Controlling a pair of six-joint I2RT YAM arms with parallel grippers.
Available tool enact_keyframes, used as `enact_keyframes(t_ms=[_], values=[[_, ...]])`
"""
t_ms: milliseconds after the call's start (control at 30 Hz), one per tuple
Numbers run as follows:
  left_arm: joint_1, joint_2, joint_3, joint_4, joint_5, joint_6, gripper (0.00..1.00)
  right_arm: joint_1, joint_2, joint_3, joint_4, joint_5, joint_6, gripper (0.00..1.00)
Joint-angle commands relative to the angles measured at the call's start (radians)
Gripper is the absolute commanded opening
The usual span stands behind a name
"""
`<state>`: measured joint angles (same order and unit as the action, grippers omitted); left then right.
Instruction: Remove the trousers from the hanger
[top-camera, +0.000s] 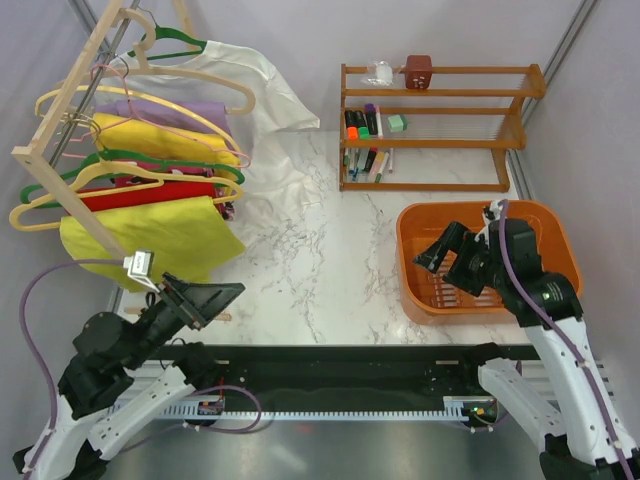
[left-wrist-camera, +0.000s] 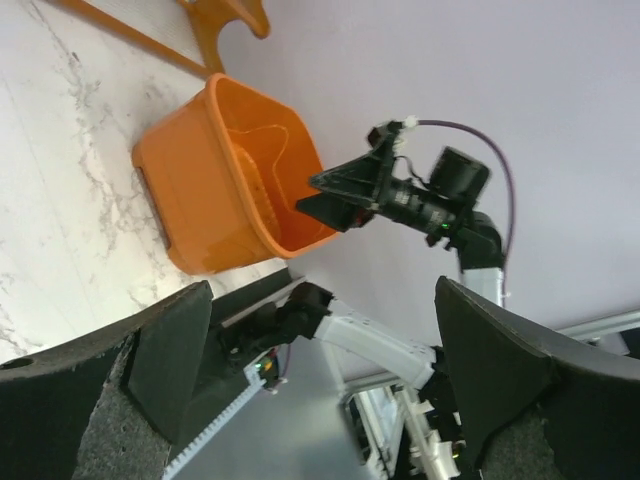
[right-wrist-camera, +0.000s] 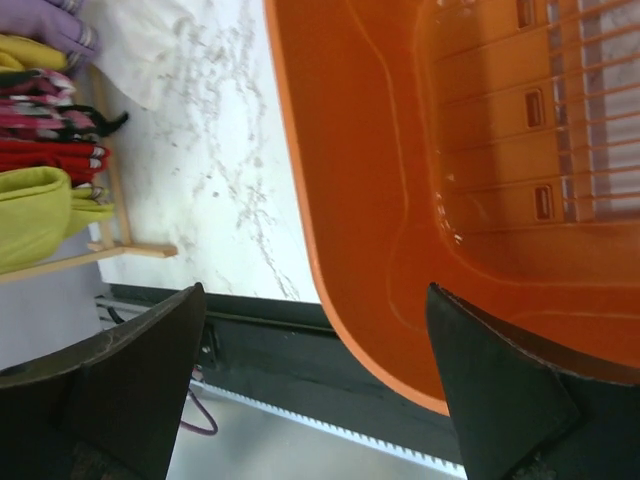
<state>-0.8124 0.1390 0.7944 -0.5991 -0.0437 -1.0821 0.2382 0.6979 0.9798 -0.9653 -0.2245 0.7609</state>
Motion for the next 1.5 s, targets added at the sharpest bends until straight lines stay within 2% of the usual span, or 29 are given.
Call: enact_keyframes(t_ms=[0, 67, 167, 467, 667, 733, 800, 900, 1167, 1333, 1467], values=[[-0.004, -0.105, 0.054, -0.093, -0.105, -0.128, 1.0, -0.002, 0.097, 0.098, -0.09, 0.05, -0.107, 0.98], [-0.011, -0.16, 0.058, -0.093, -0.136, -0.092, 1.0, -0.004, 0.11, 0.132, -0.089, 0.039, -0.144, 0.98], [-0.021, -0.145, 0.084, -0.125, -0.136, -0.044, 1.0, -0.004, 0.123, 0.167, -0.064, -0.021, -0.207, 0.98], [-0.021, 0.192, 0.15, -0.104, 0.03, 0.057, 1.0, -0.004, 0.256, 0.25, 0.048, -0.196, -0.301, 0.98], [-0.021, 0.332, 0.135, -0.065, 0.105, 0.056, 1.0, 0.013, 0.345, 0.292, 0.21, -0.323, -0.239, 0.98], [-0.021, 0.311, 0.106, -0.038, 0.094, -0.019, 1.0, 0.054, 0.385, 0.325, 0.253, -0.325, -0.23, 0.98], [-0.021, 0.291, 0.052, 0.031, 0.103, -0.038, 1.0, 0.088, 0.416, 0.355, 0.273, -0.32, -0.222, 0.98], [-0.021, 0.292, 0.04, 0.028, 0.11, -0.03, 1.0, 0.17, 0.481, 0.419, 0.319, -0.306, -0.216, 0.98], [-0.021, 0.309, 0.042, -0.086, 0.087, -0.025, 0.96, 0.351, 0.594, 0.582, 0.537, -0.314, -0.17, 0.97], [-0.021, 0.252, 0.022, -0.143, 0.097, -0.029, 0.91, 0.481, 0.718, 0.736, 0.674, -0.299, -0.16, 0.91], [-0.021, 0.168, -0.001, -0.189, 0.087, -0.058, 0.87, 0.533, 0.86, 0.87, 0.714, -0.274, -0.193, 0.88]])
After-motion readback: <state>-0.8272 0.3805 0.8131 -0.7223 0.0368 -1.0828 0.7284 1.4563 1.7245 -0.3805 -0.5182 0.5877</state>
